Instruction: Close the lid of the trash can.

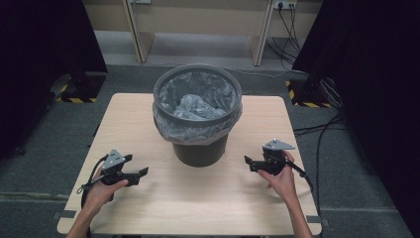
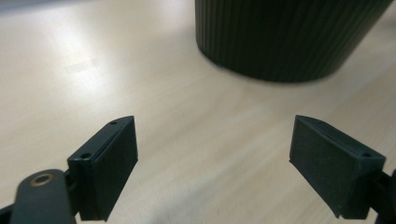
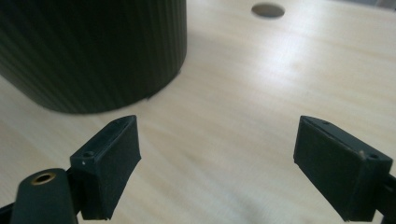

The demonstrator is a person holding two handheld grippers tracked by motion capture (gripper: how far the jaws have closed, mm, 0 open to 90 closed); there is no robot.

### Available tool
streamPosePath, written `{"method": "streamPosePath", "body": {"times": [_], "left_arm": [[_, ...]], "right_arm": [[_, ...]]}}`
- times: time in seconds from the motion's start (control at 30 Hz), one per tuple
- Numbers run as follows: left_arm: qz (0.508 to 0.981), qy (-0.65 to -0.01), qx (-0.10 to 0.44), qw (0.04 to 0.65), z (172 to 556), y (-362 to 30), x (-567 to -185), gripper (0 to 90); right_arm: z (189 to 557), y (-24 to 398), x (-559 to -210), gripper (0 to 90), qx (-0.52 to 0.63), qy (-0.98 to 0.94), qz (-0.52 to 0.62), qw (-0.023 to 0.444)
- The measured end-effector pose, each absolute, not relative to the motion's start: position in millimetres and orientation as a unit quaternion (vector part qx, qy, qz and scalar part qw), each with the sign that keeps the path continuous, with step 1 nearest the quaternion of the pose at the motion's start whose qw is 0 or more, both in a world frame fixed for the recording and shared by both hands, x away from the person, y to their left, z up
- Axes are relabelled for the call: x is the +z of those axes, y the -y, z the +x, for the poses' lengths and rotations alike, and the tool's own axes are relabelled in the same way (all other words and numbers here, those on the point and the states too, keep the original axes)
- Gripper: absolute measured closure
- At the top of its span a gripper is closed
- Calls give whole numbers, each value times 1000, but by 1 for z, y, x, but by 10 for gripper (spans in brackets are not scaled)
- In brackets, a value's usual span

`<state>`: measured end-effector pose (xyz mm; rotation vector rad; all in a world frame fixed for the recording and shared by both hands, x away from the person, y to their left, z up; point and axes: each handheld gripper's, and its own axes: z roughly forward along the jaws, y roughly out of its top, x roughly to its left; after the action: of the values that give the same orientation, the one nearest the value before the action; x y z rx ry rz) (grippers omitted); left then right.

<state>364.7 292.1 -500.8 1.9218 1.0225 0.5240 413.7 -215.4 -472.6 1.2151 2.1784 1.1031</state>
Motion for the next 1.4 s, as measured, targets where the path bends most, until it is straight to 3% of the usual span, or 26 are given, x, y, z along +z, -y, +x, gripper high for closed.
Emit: {"method": "streamPosePath", "body": {"times": [0.23, 0.5, 1.07, 1.4], "left_arm": [[801, -431, 177, 376, 371, -290, -522, 148], [807, -428, 181, 364, 368, -291, -523, 139], [808, -428, 182, 363, 368, -291, -523, 133], [808, -428, 182, 362, 368, -291, -523, 133]], "right_arm": [[404, 212, -494, 163, 358, -806, 434, 185], [398, 208, -506, 174, 331, -812, 453, 162], [367, 218, -515, 130, 334, -795, 465, 198], [366, 218, -515, 119, 333, -797, 464, 197]]}}
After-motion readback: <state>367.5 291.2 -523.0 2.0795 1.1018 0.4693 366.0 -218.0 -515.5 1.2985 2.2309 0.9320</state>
